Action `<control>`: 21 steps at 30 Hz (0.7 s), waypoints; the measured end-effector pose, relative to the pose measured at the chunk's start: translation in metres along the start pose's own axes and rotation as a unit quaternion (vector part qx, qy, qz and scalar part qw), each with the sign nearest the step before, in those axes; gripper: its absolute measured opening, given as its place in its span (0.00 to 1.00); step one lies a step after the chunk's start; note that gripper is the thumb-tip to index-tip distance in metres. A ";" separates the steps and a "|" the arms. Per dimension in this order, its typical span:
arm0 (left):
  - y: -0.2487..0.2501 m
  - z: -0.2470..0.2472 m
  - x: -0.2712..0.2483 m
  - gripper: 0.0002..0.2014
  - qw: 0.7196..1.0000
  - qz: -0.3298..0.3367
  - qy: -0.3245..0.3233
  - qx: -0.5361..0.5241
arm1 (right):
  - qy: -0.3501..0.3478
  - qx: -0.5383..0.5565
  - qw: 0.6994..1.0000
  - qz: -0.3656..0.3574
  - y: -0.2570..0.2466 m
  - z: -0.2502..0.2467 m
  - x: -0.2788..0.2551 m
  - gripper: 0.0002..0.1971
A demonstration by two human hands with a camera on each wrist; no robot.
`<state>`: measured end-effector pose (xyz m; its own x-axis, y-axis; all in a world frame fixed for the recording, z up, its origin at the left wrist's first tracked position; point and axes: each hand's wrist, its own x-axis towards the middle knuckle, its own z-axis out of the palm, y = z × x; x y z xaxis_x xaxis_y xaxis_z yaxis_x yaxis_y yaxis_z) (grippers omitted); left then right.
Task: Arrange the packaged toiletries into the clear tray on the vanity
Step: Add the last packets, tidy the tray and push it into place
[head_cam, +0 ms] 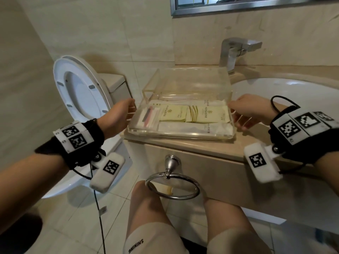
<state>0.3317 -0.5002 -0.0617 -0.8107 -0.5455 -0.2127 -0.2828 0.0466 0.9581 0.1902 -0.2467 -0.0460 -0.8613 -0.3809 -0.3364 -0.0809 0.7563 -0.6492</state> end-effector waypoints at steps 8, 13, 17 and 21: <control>0.001 -0.004 0.000 0.17 0.991 -0.087 -0.024 -0.102 | -0.015 -0.005 1.000 0.020 0.000 0.011 -0.004 0.14; 0.000 -0.001 -0.001 0.17 0.987 -0.100 -0.004 -0.127 | 0.003 -0.039 0.999 -0.002 -0.001 0.017 -0.005 0.17; -0.001 0.004 -0.007 0.16 0.979 -0.096 0.013 -0.180 | -0.002 -0.035 0.999 -0.020 0.001 0.015 -0.007 0.15; -0.001 0.004 -0.009 0.16 0.967 -0.087 0.010 -0.240 | -0.001 -0.034 0.999 -0.023 0.004 0.014 -0.007 0.14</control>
<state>0.3368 -0.4923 -0.0613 -0.7613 -0.5260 -0.3791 -0.1397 -0.4379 0.8881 0.2024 -0.2486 -0.0554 -0.8551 -0.4167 -0.3084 -0.1547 0.7729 -0.6154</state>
